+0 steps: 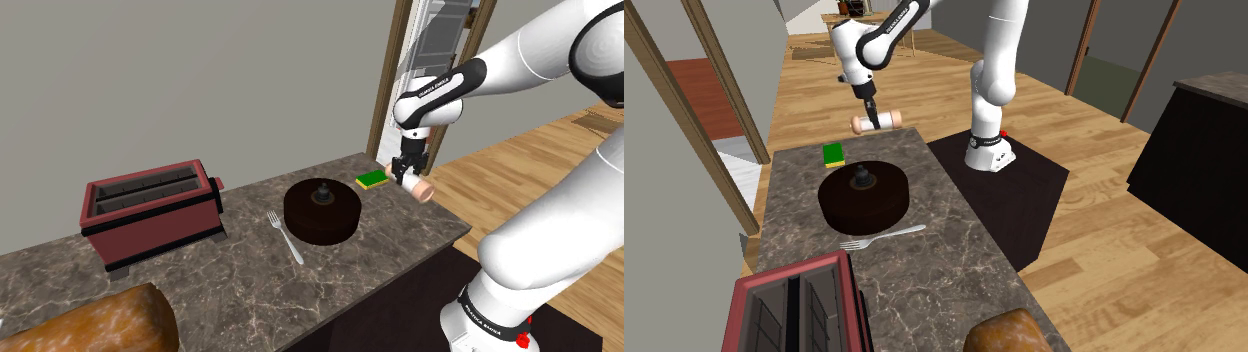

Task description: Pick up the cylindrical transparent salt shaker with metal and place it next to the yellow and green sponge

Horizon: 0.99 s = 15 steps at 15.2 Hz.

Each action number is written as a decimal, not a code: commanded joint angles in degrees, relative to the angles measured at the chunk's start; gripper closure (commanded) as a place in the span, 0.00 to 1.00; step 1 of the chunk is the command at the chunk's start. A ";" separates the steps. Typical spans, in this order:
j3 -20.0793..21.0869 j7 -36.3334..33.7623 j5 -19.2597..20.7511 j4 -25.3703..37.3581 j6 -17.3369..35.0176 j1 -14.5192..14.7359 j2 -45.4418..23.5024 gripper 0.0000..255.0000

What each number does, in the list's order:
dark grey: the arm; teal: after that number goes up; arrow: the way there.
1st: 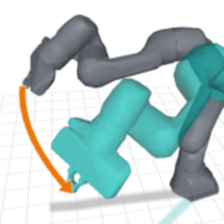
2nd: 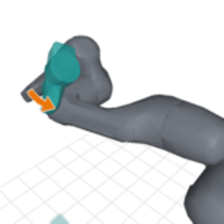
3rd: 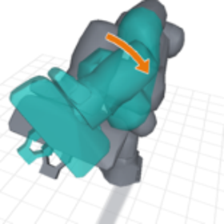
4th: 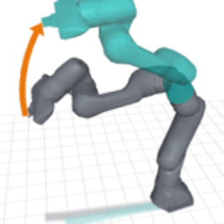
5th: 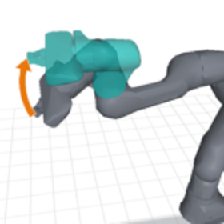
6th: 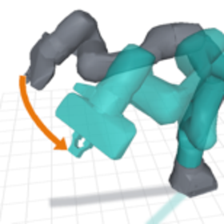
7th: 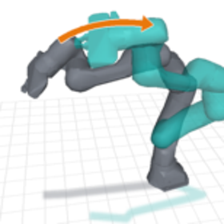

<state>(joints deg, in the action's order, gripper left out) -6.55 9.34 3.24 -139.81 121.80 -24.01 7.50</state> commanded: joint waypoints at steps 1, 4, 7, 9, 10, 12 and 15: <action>-0.04 0.04 -0.10 -0.47 1.84 0.01 -1.33 1.00; -0.09 0.10 -0.22 -1.30 4.34 0.01 -3.01 1.00; -0.13 0.17 -0.37 -2.01 6.84 0.01 -4.81 1.00; -0.14 0.23 -0.48 -2.41 8.51 0.01 -6.08 1.00; -0.15 0.26 -0.54 -2.60 9.34 0.01 -6.73 1.00; -0.16 0.33 -0.68 -2.92 11.00 0.01 -8.07 1.00; -0.15 0.48 -0.96 -3.36 13.93 0.00 -10.56 1.00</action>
<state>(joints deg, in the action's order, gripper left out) -6.73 9.78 2.42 -143.29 134.69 -24.03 -1.95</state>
